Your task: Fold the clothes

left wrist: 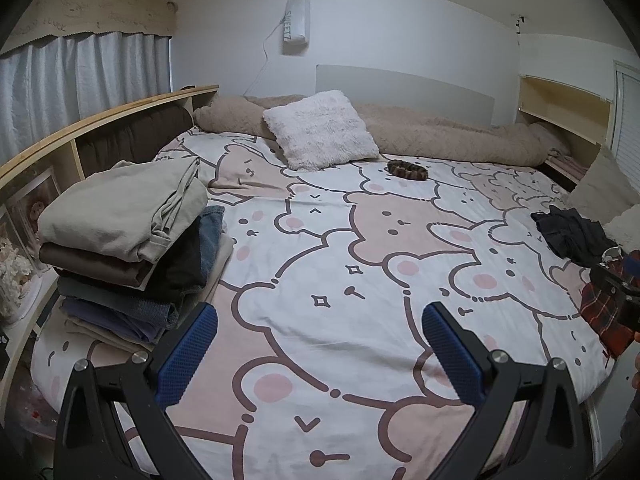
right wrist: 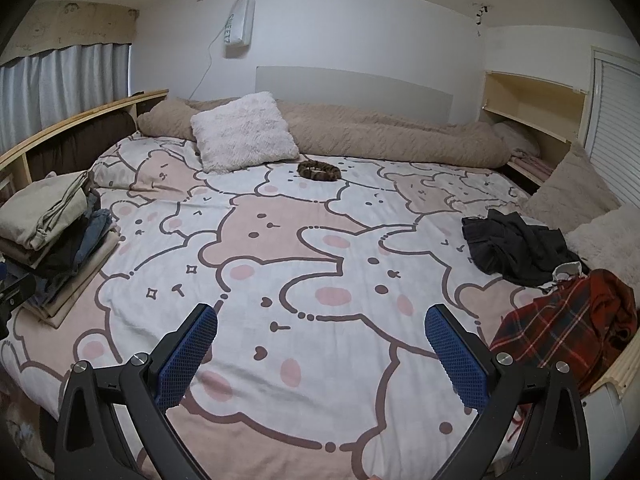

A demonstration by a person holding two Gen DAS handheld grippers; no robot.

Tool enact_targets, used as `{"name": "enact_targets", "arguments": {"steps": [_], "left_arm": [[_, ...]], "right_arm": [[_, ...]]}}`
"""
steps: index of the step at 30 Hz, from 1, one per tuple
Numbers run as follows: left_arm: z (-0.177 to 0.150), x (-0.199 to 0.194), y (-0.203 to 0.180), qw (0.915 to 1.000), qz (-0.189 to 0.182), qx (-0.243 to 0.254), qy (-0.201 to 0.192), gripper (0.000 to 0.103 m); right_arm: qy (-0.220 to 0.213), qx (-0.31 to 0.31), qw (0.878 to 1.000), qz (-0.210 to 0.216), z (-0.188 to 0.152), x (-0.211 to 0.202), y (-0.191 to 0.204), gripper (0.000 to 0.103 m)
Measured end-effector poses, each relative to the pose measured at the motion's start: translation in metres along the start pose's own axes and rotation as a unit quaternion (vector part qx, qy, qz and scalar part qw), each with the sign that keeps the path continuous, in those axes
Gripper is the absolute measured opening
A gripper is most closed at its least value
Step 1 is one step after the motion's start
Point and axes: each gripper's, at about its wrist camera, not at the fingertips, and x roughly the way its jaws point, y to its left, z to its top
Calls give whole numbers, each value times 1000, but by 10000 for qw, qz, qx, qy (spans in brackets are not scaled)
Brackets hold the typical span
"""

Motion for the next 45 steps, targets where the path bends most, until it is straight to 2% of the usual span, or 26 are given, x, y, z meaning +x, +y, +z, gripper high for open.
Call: {"name": "enact_targets", "arguments": {"steps": [8,12,16,20,23,25,28,31,33,35,37,42,45], "left_arm": [[-1,7,6,9993,-256,-272,18,103],[-1,15,10,9980,-398,-477,148,103],[0,23,11,9960,-457,-687,356,103],[-2,19,6,9981,-410,-452,23,103],[-5,11,-3,9993,-138,-59,-353,103],[-5,10,-6,9988,-121,94,-458,103],[-1,12,-8,9981,-244,312,-468,103],[2,16,-9,9968,-446,458,-479,103],[5,20,-13,9961,-480,559,-481,103],[8,27,-17,9961,-386,653,-462,103],[13,35,-23,9958,-310,717,-485,103],[30,51,-37,9930,-150,859,-791,103],[40,61,-39,9932,-285,731,-861,103]], "right_arm": [[-65,42,9999,-139,0,3,-2,103],[-57,54,9995,-294,-1,9,-4,103],[-71,2,9997,-253,-1,11,0,103],[-97,-7,9996,-250,-2,13,3,103],[-439,27,9987,-238,-4,6,3,103],[-839,365,9958,-15,-5,-5,-4,103],[-1695,1008,9802,176,-11,-21,-21,103],[-2030,657,9764,-346,-15,-20,-21,103],[-1820,463,9808,-523,-14,-9,-25,103],[-1449,502,9869,-500,-13,8,-39,103],[-1279,562,9885,-575,-13,20,-52,103],[-1064,287,9768,-1836,2,50,-92,103],[-968,442,9710,-2142,23,57,-132,103]]}}
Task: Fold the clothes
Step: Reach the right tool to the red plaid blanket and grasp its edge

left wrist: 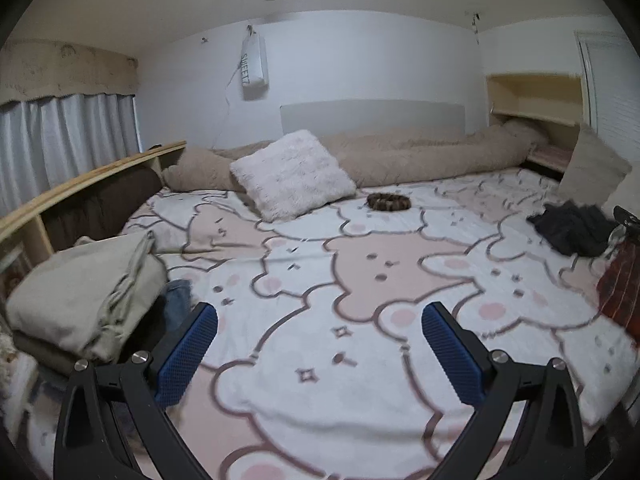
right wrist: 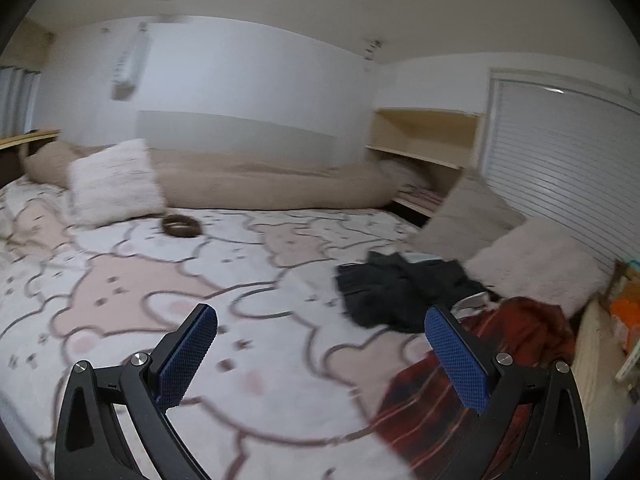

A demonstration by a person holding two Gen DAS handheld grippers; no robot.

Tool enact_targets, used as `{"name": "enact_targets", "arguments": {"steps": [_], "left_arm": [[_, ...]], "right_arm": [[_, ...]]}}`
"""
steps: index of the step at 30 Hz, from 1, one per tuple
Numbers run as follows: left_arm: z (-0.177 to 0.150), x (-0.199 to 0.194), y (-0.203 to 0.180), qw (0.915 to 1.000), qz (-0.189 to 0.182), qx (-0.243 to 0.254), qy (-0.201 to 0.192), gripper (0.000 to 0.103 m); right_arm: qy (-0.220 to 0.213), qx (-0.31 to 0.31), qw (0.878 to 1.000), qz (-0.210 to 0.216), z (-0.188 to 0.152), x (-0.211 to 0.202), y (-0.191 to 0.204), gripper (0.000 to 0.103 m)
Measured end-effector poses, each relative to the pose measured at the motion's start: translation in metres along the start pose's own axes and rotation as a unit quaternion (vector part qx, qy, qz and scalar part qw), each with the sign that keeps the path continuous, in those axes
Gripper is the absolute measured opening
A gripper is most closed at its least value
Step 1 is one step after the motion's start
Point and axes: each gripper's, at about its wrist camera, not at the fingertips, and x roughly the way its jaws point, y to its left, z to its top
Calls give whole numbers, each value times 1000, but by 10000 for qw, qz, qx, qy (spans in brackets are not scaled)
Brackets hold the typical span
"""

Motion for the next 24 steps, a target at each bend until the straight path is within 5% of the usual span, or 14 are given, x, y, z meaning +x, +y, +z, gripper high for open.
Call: {"name": "enact_targets", "arguments": {"steps": [7,11,13,18,24], "left_arm": [[6,27,4,9994,-227,-163,213,103],[-2,38,5,9981,-365,-195,465,103],[-8,42,6,9971,-440,-202,595,103],[-21,50,5,9933,-614,-320,927,103],[-28,52,9,9880,-744,-565,1226,103]], "right_arm": [[789,116,9940,-747,28,73,-85,103],[1779,539,9797,-757,3,98,-131,83],[1999,422,9760,-756,-18,93,-132,80],[2100,-1397,9610,-1134,-107,58,-78,80],[2433,-2965,9066,-1758,-203,40,-39,80]]}}
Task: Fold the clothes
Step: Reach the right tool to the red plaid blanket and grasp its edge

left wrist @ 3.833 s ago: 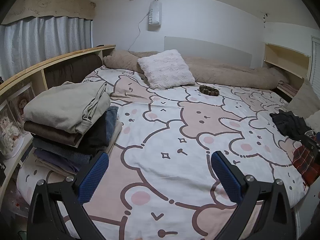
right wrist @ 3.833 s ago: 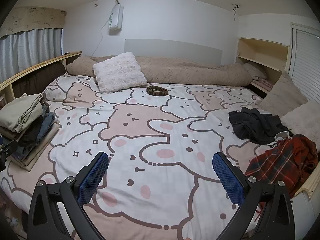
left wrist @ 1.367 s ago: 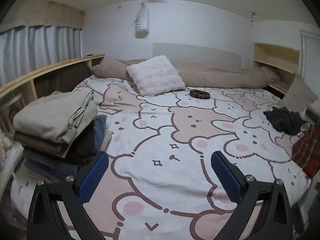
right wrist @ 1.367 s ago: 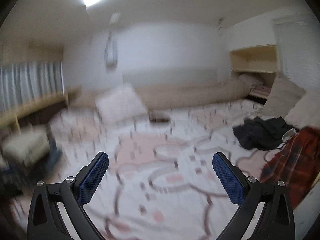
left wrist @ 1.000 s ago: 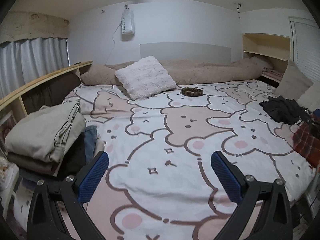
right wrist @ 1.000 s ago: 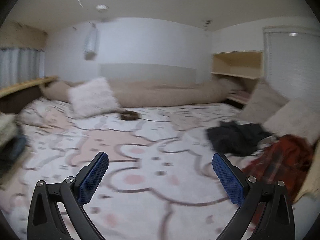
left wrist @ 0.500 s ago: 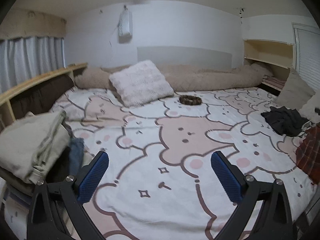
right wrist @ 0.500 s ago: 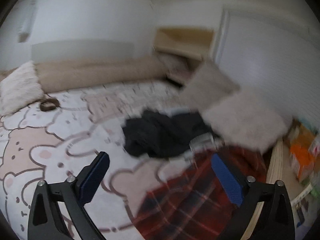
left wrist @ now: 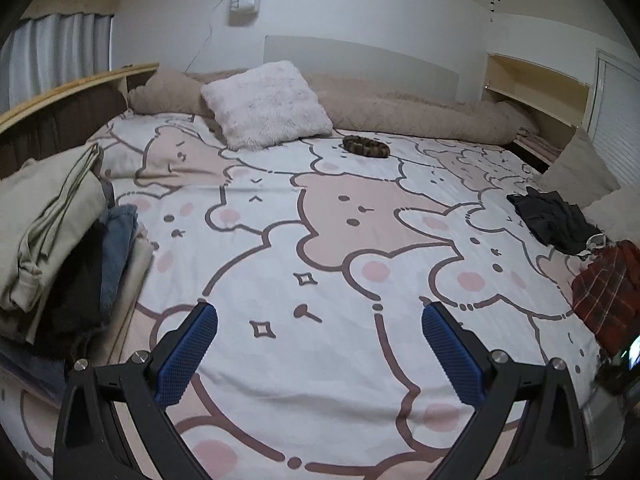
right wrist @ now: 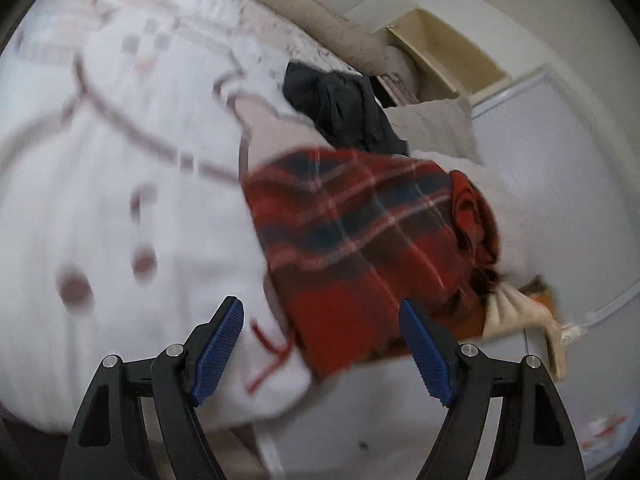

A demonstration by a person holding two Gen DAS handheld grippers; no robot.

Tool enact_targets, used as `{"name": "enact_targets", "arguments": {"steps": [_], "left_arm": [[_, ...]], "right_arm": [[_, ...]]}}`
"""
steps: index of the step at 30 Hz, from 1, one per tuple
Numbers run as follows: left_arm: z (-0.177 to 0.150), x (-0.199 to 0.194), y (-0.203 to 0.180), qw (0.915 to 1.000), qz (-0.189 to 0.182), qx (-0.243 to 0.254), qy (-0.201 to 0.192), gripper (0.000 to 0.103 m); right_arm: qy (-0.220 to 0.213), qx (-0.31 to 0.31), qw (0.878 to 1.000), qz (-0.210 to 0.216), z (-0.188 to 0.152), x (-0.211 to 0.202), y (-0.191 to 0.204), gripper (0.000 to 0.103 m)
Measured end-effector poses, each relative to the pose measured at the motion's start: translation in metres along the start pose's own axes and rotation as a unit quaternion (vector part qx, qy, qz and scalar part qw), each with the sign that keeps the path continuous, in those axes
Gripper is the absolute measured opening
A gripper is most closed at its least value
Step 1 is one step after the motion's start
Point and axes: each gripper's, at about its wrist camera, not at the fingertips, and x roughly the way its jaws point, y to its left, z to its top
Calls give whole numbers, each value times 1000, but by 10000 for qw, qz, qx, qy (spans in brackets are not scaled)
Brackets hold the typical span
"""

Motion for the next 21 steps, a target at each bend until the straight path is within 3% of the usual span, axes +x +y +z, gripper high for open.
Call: {"name": "enact_targets", "arguments": {"steps": [5,10,12,15,18,20,21], "left_arm": [[-7,-1,3,9999,-44,-69,113,103],[-12,0,6,9998,19,-65,205,103],[-13,3,7,9996,8,-84,281,103],[-14,2,6,9995,1,-83,301,103],[-14,0,6,9996,-37,-74,283,103],[-14,0,6,9995,-98,-71,304,103],[-14,-1,6,9994,-146,-75,315,103]], "right_arm": [[-20,-634,9933,-969,-16,12,23,72],[-121,-1373,9733,-1837,-14,25,33,65],[-59,-1506,9689,-1965,-13,32,33,60],[56,-1654,9675,-1911,-11,44,35,53],[215,-1764,9719,-1546,-12,47,38,35],[426,-1481,9832,-976,-10,53,31,13],[534,-1328,9874,-682,-8,56,28,9]]}}
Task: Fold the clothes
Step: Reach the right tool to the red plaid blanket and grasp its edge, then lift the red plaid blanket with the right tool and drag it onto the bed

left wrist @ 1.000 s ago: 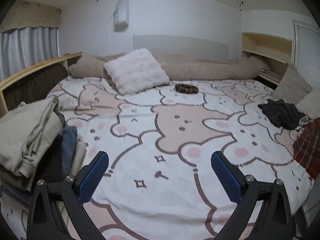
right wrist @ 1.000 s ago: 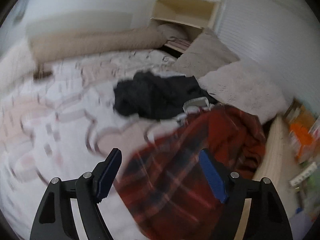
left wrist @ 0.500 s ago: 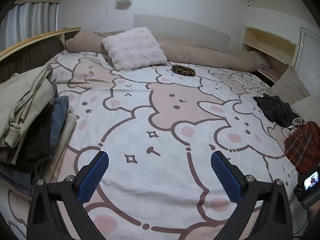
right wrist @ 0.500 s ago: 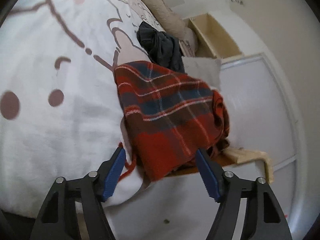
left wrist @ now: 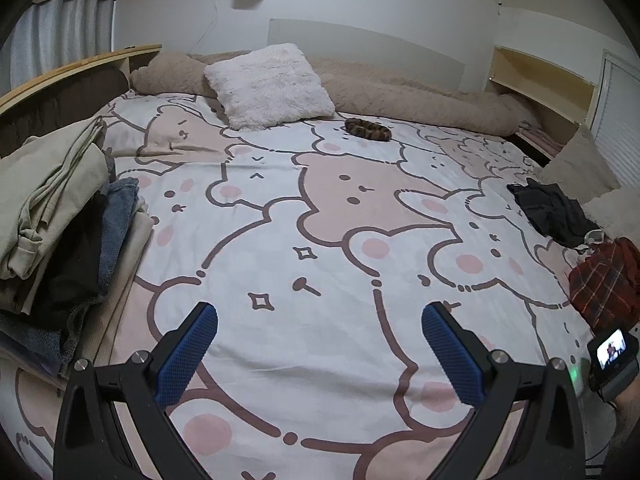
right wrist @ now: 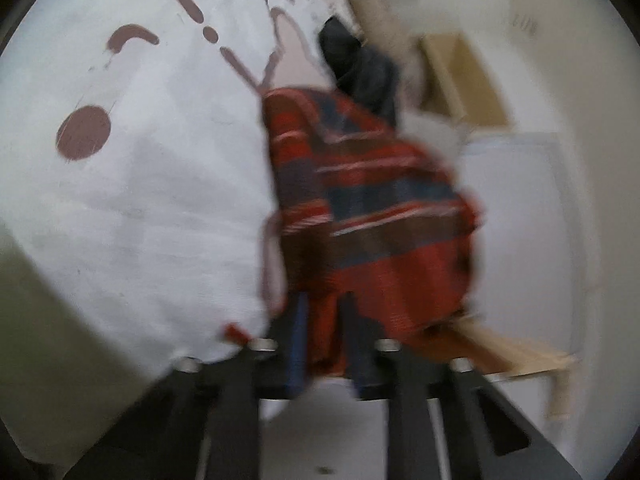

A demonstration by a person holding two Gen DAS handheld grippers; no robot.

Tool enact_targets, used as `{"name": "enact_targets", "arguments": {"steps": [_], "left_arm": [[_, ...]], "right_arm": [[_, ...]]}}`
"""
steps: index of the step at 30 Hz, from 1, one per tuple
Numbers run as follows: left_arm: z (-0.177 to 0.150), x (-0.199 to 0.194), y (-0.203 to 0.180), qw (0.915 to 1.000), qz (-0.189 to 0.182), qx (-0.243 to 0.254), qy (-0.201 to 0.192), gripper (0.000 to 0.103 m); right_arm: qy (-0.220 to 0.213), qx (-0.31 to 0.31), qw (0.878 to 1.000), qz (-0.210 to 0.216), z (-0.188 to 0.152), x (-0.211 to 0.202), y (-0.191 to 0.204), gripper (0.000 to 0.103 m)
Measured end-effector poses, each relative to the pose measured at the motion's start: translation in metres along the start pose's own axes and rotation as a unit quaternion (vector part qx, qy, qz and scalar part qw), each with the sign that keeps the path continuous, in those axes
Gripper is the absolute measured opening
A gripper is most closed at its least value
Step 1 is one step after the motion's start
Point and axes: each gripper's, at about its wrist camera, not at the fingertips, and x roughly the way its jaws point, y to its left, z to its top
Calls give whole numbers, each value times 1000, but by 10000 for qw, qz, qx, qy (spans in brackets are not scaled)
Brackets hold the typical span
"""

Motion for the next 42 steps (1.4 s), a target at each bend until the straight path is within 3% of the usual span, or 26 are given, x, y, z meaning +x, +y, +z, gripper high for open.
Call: {"name": "enact_targets", "arguments": {"steps": [3,4,6,7,9,11,13,16,17,18,20,24,26,27,28,29,30,33,35,38,42], "left_arm": [[-1,-4,2,9999,-90,-43,-20,102],[-1,-5,2,9999,-105,-54,-23,102],[-2,-8,5,9998,-139,-107,-42,102],[-2,-10,6,9998,-151,-130,-55,102],[-2,-14,9,9997,-171,-168,-97,102],[-3,-19,11,9995,-196,-189,-149,102],[-4,-23,11,9993,-270,-200,-177,102],[-5,-24,4,9989,-440,-72,-156,102],[-6,-23,-2,9987,-477,21,-148,102],[-7,-23,-7,9985,-515,114,-140,102],[-10,-21,-16,9978,-596,255,-105,102],[-13,-12,-29,9966,-729,372,53,102],[-14,-8,-33,9965,-716,421,106,102],[-14,-7,-34,9965,-706,430,130,102],[-14,-5,-35,9965,-697,439,153,102],[-14,-4,-36,9965,-687,448,177,102],[-14,-2,-37,9965,-678,457,201,102],[-15,3,-38,9965,-650,452,283,102],[-17,6,-40,9963,-640,449,353,102],[-19,8,-40,9962,-603,478,401,102],[-18,9,-39,9965,-558,468,419,102]], "right_arm": [[132,1021,9893,1034,5,5,-33,6],[188,1559,9758,1518,5,8,-51,5],[287,2835,9148,2864,2,16,-92,5],[286,3349,8770,3434,0,18,-108,5],[109,4048,8052,4333,3,11,-130,4],[-115,4404,7426,5045,12,1,-144,4],[-358,4498,6931,5622,28,-16,-152,4],[-669,4401,6699,5943,47,-50,-151,4],[-747,4323,6715,5972,54,-59,-151,4],[-805,4253,6807,5910,58,-65,-151,4],[-928,4070,7228,5507,60,-76,-150,4],[-1119,3522,8499,3758,45,-91,-132,4],[-1171,3201,8859,3146,33,-98,-115,10],[-1203,2998,9023,2855,26,-101,-105,21],[-1233,2790,9173,2560,19,-104,-94,67],[-1261,2578,9309,2261,11,-107,-83,98],[-1286,2362,9430,1958,4,-110,-73,98],[-1458,1427,9706,1279,-11,-122,-37,98],[-1614,576,9836,569,-21,-131,-7,98],[-1671,-348,9849,-271,-19,-122,21,98],[-1605,-544,9847,-398,-9,-116,23,98]]}}
